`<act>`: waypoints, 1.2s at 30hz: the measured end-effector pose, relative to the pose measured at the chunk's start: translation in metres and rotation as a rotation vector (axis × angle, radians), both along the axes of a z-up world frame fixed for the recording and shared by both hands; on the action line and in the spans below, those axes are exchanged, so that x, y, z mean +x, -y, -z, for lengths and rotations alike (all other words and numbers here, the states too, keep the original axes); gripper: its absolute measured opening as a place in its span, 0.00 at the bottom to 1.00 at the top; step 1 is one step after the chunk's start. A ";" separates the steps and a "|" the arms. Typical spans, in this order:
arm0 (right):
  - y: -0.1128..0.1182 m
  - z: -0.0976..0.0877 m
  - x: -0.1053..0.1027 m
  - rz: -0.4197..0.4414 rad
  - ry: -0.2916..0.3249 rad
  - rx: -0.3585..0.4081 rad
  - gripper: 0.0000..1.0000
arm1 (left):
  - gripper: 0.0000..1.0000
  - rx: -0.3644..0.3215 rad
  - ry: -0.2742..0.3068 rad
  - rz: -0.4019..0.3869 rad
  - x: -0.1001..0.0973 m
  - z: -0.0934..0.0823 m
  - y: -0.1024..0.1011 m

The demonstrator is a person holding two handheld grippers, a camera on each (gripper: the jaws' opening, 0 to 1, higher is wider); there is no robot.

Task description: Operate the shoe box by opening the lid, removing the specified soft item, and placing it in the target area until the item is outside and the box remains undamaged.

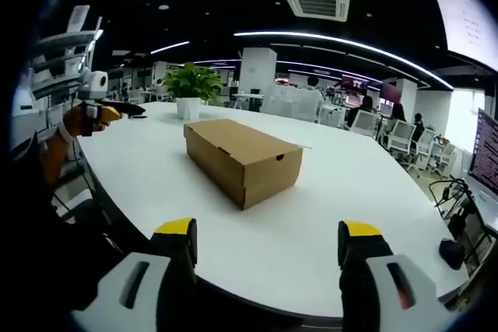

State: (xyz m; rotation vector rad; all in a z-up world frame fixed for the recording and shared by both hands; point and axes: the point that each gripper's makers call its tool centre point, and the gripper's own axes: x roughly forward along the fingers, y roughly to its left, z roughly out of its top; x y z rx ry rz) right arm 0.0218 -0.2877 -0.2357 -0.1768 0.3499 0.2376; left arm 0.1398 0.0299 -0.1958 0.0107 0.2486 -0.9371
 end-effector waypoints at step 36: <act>-0.016 -0.010 0.055 -0.048 -0.008 0.036 0.76 | 0.80 0.044 -0.018 -0.055 0.047 0.006 -0.015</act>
